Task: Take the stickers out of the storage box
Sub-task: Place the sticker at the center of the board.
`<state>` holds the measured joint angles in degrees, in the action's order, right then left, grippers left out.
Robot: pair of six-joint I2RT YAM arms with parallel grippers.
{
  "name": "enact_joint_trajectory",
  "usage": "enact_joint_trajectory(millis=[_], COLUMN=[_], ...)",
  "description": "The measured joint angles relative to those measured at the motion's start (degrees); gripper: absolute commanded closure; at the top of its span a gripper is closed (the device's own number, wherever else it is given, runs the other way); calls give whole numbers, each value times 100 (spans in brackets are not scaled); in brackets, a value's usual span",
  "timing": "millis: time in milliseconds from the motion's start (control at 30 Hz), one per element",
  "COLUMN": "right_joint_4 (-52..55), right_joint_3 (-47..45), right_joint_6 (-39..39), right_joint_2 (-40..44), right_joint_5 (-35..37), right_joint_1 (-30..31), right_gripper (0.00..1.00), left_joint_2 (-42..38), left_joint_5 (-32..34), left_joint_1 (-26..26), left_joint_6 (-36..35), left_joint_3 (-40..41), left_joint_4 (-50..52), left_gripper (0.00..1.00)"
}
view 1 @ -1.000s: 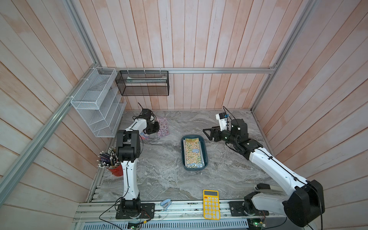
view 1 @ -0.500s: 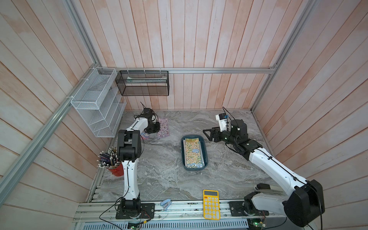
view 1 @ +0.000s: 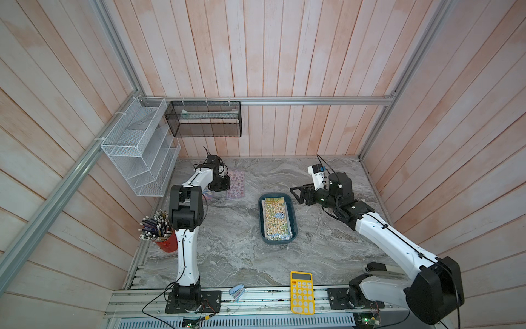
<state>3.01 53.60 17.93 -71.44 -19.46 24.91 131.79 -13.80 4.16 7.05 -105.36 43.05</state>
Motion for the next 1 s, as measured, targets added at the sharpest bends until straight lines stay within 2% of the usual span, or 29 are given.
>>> enact_joint_trajectory(millis=[233,367,533,633,833,1000], right_joint_4=[4,7,125,306,695,1016], right_joint_3=[-13,-13,-20,-24,-22,-22], right_joint_6=[-17,-44,-133,-232,-299,-197], right_joint_2=[57,85,85,83,-151,-612], right_joint_5=[37,61,341,831,1685,2133], right_joint_1=[0,0,87,461,1285,1574], right_gripper=[18,16,13,13,24,39], left_joint_2=[-63,-393,-1508,-2216,-3270,-3405], left_joint_5=[409,599,658,649,627,450], left_joint_1=[105,321,678,841,1401,2026], left_joint_6=[61,133,358,514,824,1058], left_joint_3=[-50,-22,407,820,2138,3025], left_joint_4=[221,264,28,-243,-857,-1163], left_gripper=[59,55,53,52,53,52])
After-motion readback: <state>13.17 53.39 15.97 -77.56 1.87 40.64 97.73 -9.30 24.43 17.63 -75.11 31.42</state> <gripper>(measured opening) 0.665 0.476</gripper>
